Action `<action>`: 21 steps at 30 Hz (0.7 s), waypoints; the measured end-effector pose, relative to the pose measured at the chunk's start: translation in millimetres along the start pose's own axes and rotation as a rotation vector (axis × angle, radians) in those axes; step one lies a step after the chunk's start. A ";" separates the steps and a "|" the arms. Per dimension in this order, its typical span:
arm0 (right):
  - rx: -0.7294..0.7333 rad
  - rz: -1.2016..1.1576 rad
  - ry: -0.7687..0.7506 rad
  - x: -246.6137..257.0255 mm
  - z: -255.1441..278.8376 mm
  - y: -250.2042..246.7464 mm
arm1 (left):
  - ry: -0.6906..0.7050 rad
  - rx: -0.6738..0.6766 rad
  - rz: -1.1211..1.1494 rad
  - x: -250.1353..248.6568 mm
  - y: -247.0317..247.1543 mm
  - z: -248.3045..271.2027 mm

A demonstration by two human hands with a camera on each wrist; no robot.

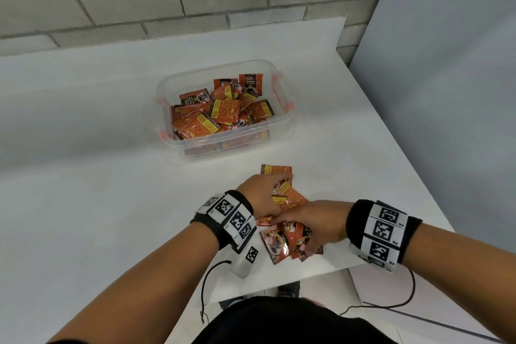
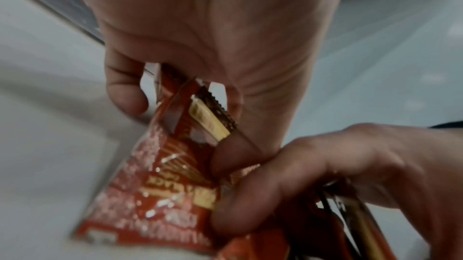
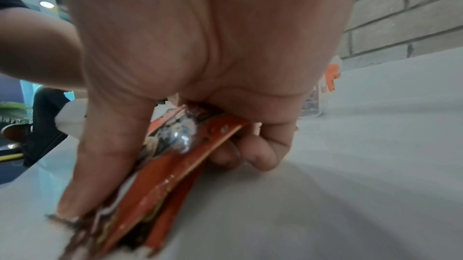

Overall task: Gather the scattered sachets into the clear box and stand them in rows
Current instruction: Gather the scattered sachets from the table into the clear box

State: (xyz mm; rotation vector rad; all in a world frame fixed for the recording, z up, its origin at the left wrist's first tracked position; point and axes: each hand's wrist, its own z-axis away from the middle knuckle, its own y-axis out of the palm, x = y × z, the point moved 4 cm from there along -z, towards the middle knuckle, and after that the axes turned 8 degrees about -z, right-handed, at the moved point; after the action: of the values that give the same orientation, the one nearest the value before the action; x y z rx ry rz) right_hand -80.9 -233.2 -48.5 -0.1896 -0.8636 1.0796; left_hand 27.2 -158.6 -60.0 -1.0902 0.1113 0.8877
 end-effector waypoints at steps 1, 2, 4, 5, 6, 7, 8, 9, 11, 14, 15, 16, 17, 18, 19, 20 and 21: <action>-0.008 0.011 -0.009 0.1 -1.2 -0.4 | 0.011 0.003 -0.020 -0.7 -0.1 -0.3; -0.015 0.008 -0.018 0.1 -2.1 -0.8 | 0.018 0.004 -0.040 -0.6 -0.6 -0.9; -0.042 -0.013 -0.027 -0.7 -2.4 -2.1 | 0.019 -0.006 -0.059 0.8 -2.0 -3.1; -0.061 -0.020 -0.020 -1.3 -1.8 -2.5 | 0.014 -0.023 -0.052 1.3 -2.8 -3.4; -0.084 -0.023 -0.011 -2.0 -1.3 -3.6 | 0.007 -0.044 -0.040 2.5 -3.3 -3.6; -0.108 -0.021 -0.001 -3.4 -1.1 -4.4 | 0.001 -0.065 -0.026 3.6 -3.3 -3.4; -0.128 -0.012 0.008 -4.3 -0.8 -5.3 | -0.007 -0.079 -0.013 5.5 -2.7 -3.0; -0.145 0.003 0.018 -5.5 -0.7 -6.2 | -0.013 -0.094 -0.002 7.4 -2.3 -2.3; -0.176 -0.005 0.015 -8.0 -0.2 -7.5 | -0.034 -0.111 0.031 12.0 -2.1 0.6; -0.215 -0.133 0.002 -9.6 5.1 -14.2 | -0.043 -0.144 0.072 19.9 -6.9 9.1; -0.227 -0.174 0.002 -10.0 7.8 -18.2 | -0.046 -0.162 0.090 24.6 -9.0 12.9; -0.245 -0.206 -0.002 -10.6 10.5 -23.8 | -0.056 -0.183 0.114 29.8 -11.8 17.5; -0.275 -0.244 -0.005 -10.3 13.3 -31.4 | -0.068 -0.209 0.140 34.9 -15.3 23.7; -0.320 -0.309 -0.010 -9.3 15.7 -41.8 | -0.080 -0.235 0.160 41.0 -18.5 29.6; -0.383 -0.397 -0.024 -6.8 18.2 -54.3 | -0.097 -0.258 0.175 47.3 -22.0 36.4; -0.459 -0.492 -0.052 -3.3 20.0 -68.9 | -0.114 -0.278 0.201 53.6 -27.6 44.1; -0.541 -0.582 -0.089 0.6 20.4 -84.6 | -0.123 -0.303 0.245 59.1 -35.1 53.9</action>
State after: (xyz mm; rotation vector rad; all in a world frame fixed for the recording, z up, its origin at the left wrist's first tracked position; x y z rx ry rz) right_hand -36.5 -279.5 10.2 -0.3166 -1.1881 0.2994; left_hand 72.1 -87.4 -36.9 -1.3180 0.0075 1.2172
